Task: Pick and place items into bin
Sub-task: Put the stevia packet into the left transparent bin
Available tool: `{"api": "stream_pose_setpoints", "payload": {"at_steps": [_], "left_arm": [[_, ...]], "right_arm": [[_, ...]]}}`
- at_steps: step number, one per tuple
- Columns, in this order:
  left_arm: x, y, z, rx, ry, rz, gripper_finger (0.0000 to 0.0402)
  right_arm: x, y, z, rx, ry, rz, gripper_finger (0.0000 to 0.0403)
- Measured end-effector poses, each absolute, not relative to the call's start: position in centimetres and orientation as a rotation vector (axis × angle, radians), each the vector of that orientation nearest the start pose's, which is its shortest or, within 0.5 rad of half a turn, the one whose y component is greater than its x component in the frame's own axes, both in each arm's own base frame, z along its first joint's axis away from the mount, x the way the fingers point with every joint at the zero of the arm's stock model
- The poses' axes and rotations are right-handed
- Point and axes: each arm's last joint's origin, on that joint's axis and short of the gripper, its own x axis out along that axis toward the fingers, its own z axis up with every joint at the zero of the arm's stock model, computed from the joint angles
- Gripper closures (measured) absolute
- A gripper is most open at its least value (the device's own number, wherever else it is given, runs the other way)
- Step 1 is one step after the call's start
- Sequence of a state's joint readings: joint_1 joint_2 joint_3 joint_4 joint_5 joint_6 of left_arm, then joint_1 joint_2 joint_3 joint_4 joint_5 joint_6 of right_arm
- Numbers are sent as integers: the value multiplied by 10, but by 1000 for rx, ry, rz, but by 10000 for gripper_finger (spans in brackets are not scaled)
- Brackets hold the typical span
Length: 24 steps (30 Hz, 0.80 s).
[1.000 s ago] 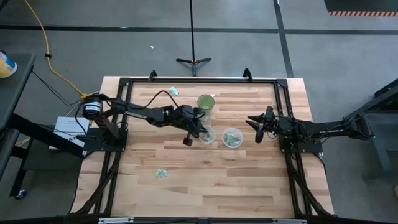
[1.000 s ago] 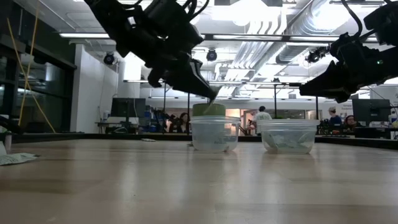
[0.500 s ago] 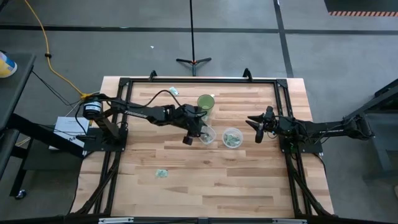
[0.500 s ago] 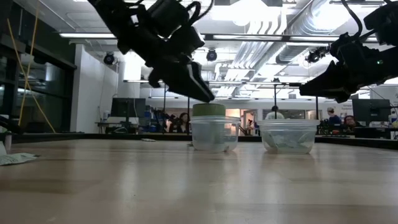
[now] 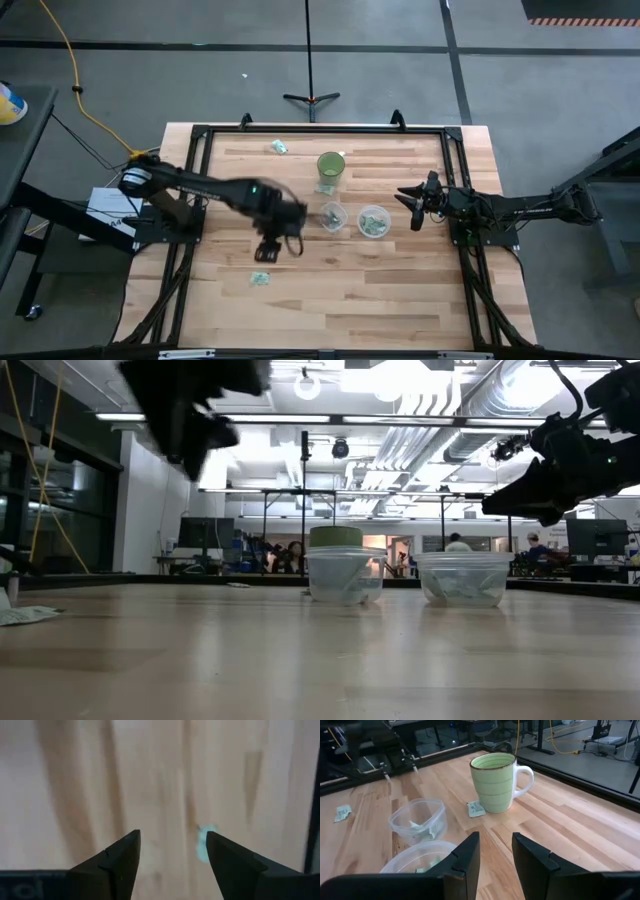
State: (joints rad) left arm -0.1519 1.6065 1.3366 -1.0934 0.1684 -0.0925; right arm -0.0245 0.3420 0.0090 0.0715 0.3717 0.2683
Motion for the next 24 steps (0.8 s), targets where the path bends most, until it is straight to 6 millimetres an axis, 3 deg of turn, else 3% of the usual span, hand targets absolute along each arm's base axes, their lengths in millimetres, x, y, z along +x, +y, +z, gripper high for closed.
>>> {"api": "stream_pose_setpoints", "payload": {"at_steps": [7,12,19,24], "left_arm": [[276,-106,238,-54,1450,-234,152],[263,-130,217,-31,1435,-267,153],[253,-139,191,-34,1386,-132,153],[249,-137,172,-141,1378,-108,153]], "right_arm": [[114,-13,144,237,201,-428,297],[114,-14,144,230,200,-437,297],[114,-14,144,228,200,-440,297],[114,-14,144,228,200,-440,297]]}}
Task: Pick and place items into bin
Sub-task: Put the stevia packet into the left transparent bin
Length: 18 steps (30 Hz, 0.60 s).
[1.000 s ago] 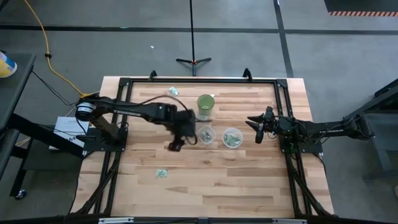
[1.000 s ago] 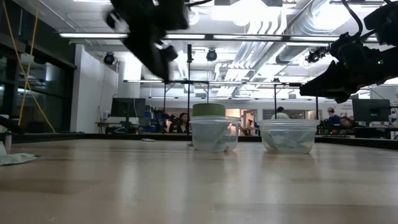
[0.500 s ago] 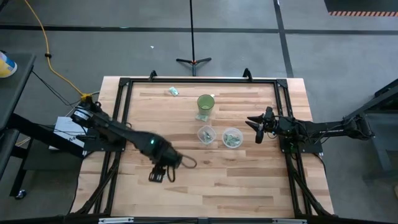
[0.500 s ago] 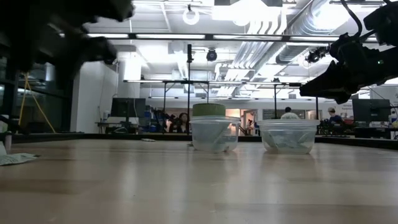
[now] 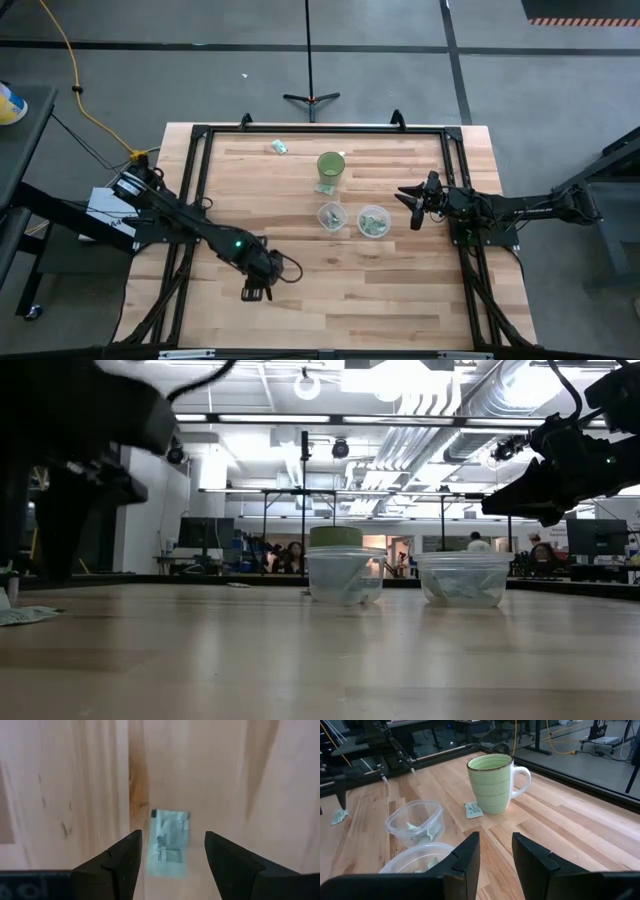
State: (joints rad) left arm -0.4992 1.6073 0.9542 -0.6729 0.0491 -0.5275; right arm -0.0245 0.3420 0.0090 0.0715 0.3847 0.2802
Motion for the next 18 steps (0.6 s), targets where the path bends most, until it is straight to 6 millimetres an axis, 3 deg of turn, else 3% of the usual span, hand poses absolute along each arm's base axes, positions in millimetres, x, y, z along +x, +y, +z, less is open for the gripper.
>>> {"api": "stream_pose_setpoints", "payload": {"at_steps": [10,18], "left_arm": [[239,-132,145,-216,1342,-72,153],[237,-130,141,-172,1331,-100,154]], "right_arm": [[114,-14,144,228,200,-438,297],[113,-14,144,227,199,-446,297]]}}
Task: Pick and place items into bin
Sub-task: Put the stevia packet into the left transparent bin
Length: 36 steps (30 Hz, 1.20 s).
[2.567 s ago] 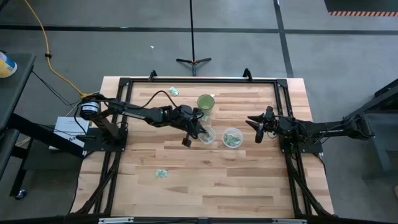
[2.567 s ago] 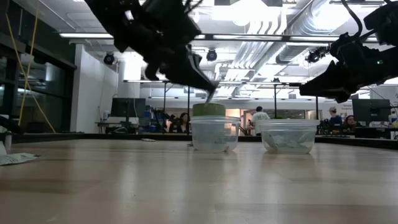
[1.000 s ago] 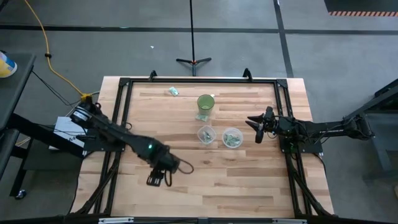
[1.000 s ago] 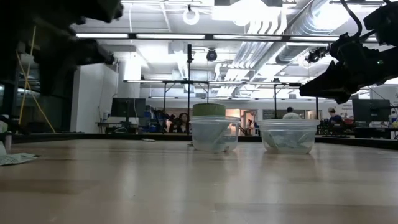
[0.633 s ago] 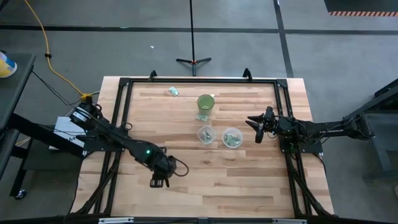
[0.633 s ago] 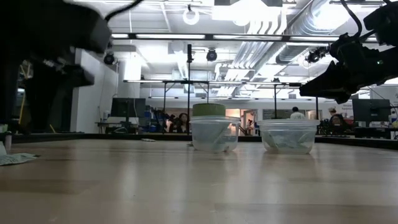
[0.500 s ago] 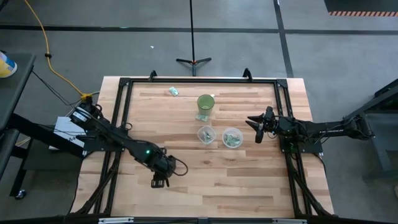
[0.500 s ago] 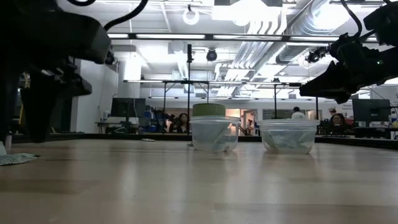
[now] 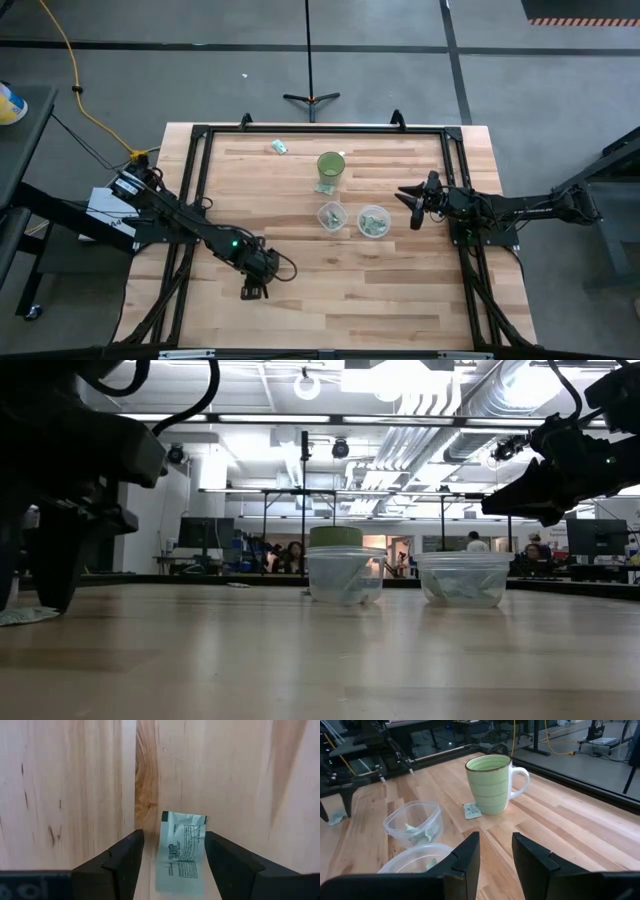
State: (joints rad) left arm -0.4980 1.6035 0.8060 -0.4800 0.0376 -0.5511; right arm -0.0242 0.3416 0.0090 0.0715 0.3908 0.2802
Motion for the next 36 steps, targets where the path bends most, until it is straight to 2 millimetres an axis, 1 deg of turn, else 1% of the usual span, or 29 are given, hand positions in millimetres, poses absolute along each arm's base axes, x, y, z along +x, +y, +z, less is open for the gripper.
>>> {"api": "stream_pose_setpoints", "payload": {"at_steps": [3,5,14,21,25,28,31,34,36], "left_arm": [[238,-130,141,-147,1325,-123,164],[237,-130,141,-136,1326,-130,182],[237,-129,140,-110,1325,-121,297],[239,-131,141,-37,1306,-228,381],[244,-134,147,40,1288,-284,378],[252,-135,161,155,1241,-260,365],[263,-133,177,272,1188,-220,369],[279,-125,193,374,1105,-207,381],[286,-113,198,454,1087,-160,381]], "right_arm": [[113,-14,144,224,196,-463,297],[113,-15,144,227,193,-472,297],[113,-15,145,232,186,-476,297],[113,-15,145,233,182,-475,297],[113,-15,145,233,180,-475,297],[113,-15,145,233,180,-475,297],[113,-15,146,234,179,-475,297],[113,-15,146,234,179,-475,297],[113,-15,146,233,177,-481,297]]}}
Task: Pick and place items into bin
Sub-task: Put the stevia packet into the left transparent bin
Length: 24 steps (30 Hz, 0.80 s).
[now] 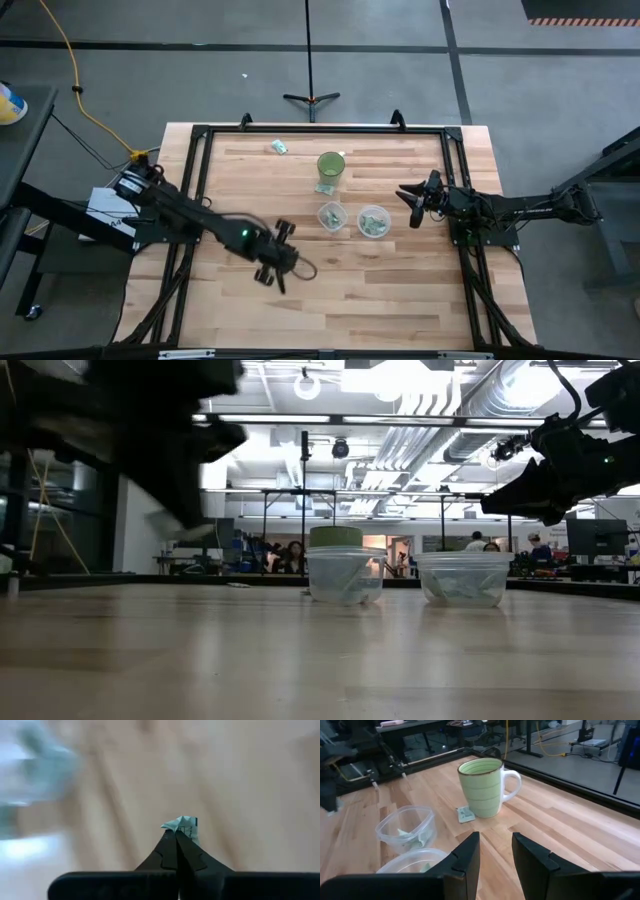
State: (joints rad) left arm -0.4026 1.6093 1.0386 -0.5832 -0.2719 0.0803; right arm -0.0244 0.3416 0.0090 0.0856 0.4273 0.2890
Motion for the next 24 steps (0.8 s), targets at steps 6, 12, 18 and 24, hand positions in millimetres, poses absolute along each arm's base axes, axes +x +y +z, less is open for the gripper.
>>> {"api": "stream_pose_setpoints", "payload": {"at_steps": [6,12,18,24], "left_arm": [[311,-64,208,522,1035,-103,369],[337,-29,227,518,811,-218,381],[343,2,232,522,724,-252,380],[351,26,228,525,665,-278,373]], "right_arm": [[112,-17,146,221,162,-556,297],[112,-17,146,218,157,-583,297],[112,-17,146,222,159,-566,297],[113,-17,148,228,135,-565,297]]}}
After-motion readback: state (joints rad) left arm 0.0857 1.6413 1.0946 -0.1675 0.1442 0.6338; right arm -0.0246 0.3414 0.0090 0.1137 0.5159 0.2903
